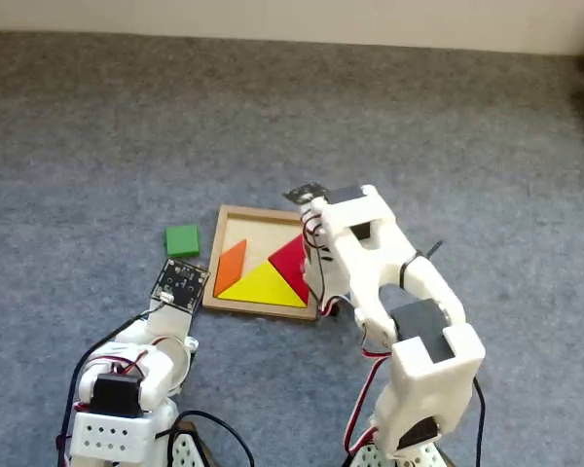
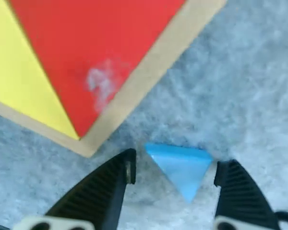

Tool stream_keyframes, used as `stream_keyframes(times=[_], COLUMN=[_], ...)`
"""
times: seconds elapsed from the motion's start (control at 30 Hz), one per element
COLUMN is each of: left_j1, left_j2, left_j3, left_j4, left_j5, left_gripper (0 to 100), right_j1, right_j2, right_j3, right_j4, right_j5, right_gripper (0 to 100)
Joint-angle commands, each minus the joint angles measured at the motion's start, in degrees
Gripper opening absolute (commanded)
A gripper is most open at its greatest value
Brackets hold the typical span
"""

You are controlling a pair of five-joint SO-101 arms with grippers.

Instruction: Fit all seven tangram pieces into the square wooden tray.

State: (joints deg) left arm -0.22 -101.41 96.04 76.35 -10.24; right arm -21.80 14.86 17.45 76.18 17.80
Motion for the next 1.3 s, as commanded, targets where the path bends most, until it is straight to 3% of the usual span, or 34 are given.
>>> stream_keyframes(times=[0.0, 0.5, 1.07, 1.27], left_j1=[0.0, 0.0, 0.0, 0.0], left_j2=[-2.2, -2.2, -2.2, -2.2], left_j3=[1.1, 1.1, 1.1, 1.1], left_j4=[0.4, 0.4, 0.4, 0.4], left_j5=[-0.2, -0.2, -0.2, -0.2], left_gripper=[1, 1, 1, 1], right_j1=[1.6, 2.5, 0.7, 0.9], right_j2=[-0.8, -0.8, -8.0, -8.6], right_j3=[-3.4, -3.4, -3.2, -0.7], right_j4=[-1.5, -1.3, 2.9, -1.9], right_j5=[4.4, 12.4, 12.5, 12.5], right_gripper=[26.4, 26.3, 26.3, 26.3])
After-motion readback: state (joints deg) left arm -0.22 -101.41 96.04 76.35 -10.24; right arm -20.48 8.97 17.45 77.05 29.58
